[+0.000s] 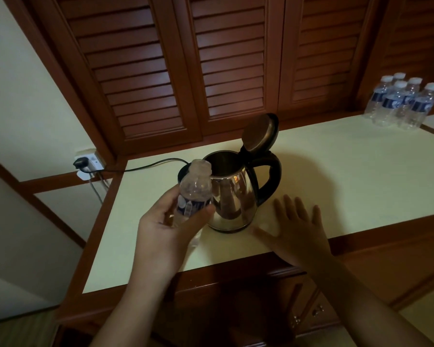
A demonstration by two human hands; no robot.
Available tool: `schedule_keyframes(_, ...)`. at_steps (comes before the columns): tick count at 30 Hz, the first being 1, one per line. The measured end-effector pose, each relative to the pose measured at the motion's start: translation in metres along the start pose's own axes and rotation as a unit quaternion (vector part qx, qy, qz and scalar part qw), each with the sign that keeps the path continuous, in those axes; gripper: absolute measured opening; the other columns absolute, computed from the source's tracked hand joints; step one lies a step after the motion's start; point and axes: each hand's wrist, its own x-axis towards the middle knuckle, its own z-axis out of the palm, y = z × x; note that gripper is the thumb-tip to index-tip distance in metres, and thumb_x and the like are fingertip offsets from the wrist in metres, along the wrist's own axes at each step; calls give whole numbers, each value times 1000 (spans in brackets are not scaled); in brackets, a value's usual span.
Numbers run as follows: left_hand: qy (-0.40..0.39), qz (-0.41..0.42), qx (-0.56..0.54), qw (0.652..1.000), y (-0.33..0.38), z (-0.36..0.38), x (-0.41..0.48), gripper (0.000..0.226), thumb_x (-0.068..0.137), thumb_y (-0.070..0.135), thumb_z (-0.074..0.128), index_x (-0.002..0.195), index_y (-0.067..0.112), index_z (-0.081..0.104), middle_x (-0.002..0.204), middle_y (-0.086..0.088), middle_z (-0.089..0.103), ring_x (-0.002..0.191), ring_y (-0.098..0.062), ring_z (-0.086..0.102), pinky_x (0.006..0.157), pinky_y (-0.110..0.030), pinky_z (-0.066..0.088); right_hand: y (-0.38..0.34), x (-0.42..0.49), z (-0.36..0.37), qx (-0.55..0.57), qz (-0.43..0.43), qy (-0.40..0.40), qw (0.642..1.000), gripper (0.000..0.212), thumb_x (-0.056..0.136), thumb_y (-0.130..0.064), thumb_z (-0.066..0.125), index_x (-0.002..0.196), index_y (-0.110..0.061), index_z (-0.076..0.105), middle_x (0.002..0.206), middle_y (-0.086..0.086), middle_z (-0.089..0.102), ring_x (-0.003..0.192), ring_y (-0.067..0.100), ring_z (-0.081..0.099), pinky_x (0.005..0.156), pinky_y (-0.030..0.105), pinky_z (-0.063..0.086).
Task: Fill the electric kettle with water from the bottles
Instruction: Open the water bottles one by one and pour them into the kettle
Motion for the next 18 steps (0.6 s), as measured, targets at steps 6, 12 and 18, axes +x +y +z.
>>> schedule_keyframes(6,5,9,68,998,7,-10,27,36,84,27,84,119,34,75,105,17,79,97,-2,73,78,-19,57,-1,0,0,-14,-2,4,1000,109,76,-96,0,161,-28,-6,170,1,-15,155,25,-16,122,61,-6)
schedule_keyframes(12,-6,-1,147,989,11,-22,58,28,77,36,90,103,37,78,93,16,78,85,-3,70,76,-32,58,0,-2,0,-16,1,-2,1000,109,75,-96,-2,161,-29,-10,169,0,-18,154,24,-20,122,59,-8)
schedule_keyframes(18,-2,40,342,939,14,-33,80,46,67,64,81,108,46,69,94,13,73,95,-18,68,86,-50,57,0,-1,-1,-8,-4,6,1000,109,76,-96,-1,161,-28,-7,170,1,-14,155,24,-17,123,59,-7)
